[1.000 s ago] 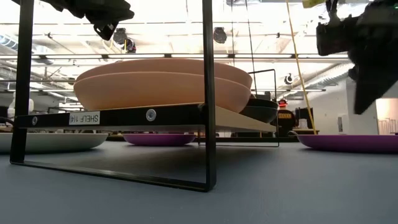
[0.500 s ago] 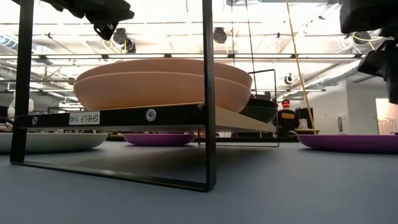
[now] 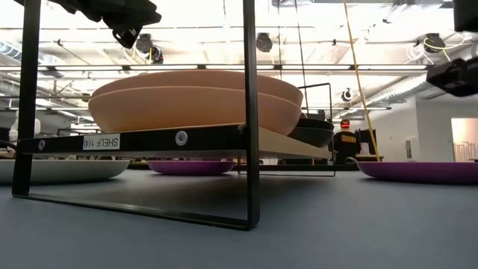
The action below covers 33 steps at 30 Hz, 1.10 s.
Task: Place and stack plates onto a shelf
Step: Stack the green plate on top of the black plate on the shelf
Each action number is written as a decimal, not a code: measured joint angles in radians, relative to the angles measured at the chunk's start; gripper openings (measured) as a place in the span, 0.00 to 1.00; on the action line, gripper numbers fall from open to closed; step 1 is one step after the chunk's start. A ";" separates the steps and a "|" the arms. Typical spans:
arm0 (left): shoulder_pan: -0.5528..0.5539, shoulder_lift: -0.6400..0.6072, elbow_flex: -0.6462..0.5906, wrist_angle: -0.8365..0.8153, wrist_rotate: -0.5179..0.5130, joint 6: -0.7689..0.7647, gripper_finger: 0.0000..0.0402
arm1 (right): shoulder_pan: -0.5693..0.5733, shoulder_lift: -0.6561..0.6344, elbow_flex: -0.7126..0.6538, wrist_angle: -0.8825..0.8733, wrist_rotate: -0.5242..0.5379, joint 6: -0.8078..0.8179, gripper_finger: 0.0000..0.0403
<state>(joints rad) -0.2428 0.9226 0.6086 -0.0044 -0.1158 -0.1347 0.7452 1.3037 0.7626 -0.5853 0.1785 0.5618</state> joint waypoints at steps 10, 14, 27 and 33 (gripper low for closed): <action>0.000 0.000 0.000 0.000 0.000 0.002 0.21 | 0.001 0.000 -0.109 0.059 0.001 -0.008 0.30; 0.000 0.000 0.000 0.000 -0.002 0.025 0.21 | 0.001 0.000 -0.143 0.127 -0.021 -0.007 0.29; 0.000 0.000 0.000 0.000 -0.024 0.027 0.21 | 0.000 -0.001 -0.156 0.182 -0.058 0.113 0.02; 0.000 0.000 0.000 0.000 -0.024 0.021 0.21 | -0.001 -0.016 -0.157 0.227 -0.054 0.176 0.01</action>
<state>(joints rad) -0.2428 0.9226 0.6090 -0.0041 -0.1394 -0.1135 0.7438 1.2874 0.6060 -0.3585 0.1248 0.7382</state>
